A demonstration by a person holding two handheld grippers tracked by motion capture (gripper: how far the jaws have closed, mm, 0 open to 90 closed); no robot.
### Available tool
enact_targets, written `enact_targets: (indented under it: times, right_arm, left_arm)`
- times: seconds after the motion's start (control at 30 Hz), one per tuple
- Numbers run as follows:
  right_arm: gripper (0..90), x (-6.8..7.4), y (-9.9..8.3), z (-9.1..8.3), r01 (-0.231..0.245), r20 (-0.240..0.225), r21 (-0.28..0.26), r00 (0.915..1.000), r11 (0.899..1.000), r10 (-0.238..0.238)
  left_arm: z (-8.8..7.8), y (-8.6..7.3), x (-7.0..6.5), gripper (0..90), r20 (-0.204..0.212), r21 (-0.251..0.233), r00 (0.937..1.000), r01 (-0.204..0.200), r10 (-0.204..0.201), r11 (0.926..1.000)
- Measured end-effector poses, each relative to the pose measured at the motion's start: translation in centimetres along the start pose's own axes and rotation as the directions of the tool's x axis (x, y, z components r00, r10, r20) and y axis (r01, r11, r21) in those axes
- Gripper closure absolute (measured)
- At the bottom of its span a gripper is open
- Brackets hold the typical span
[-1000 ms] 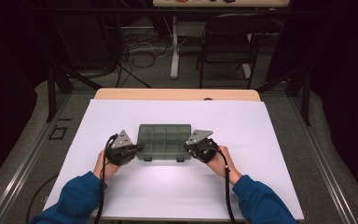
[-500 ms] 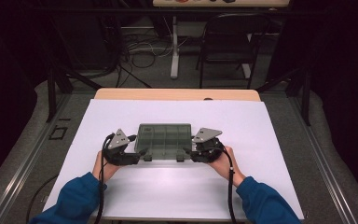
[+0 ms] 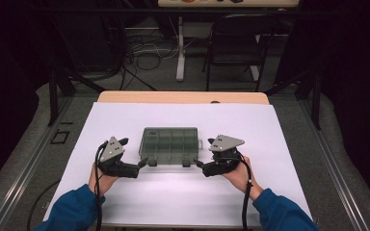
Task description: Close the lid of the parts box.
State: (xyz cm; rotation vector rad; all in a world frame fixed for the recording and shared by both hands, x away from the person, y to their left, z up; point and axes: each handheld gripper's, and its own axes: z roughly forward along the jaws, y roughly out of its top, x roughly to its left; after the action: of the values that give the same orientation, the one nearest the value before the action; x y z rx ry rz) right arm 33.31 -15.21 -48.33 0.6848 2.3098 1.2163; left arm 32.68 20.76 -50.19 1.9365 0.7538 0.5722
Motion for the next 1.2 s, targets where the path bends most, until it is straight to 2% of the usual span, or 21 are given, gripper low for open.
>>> enact_targets:
  times: [0.23, 0.53, 0.57, 0.83, 1.2]
  right_arm:
    - [5.8, 0.6, -0.9, -2.1, 0.007, 0.027, -0.017, 0.9996, 1.000, -0.006]
    - [0.6, 0.9, -2.5, -4.6, -0.015, 0.080, -0.071, 0.9966, 0.997, 0.020]
    - [0.4, 0.9, -2.7, -4.9, -0.014, 0.089, -0.064, 0.9959, 0.998, 0.020]
    - [0.0, 1.5, -4.3, -6.4, -0.020, 0.119, -0.091, 0.9924, 0.996, 0.031]
    - [0.0, 2.1, -6.6, -7.7, -0.033, 0.155, -0.109, 0.9866, 0.993, 0.050]
  left_arm:
    - [-1.6, -0.8, -0.6, 0.0, -0.005, -0.024, 1.0000, 0.008, -0.008, 0.9997]
    - [-2.9, -1.4, -1.5, 0.0, -0.006, -0.040, 1.0000, 0.006, -0.006, 0.9992]
    - [-3.0, -1.5, -1.6, 0.0, -0.005, -0.043, 1.0000, 0.007, -0.007, 0.9991]
    - [-3.9, -2.8, -2.4, 0.0, -0.004, -0.054, 1.0000, 0.008, -0.009, 0.9985]
    - [-4.4, -3.9, -2.6, 0.0, -0.007, -0.067, 0.9998, 0.020, -0.021, 0.9976]
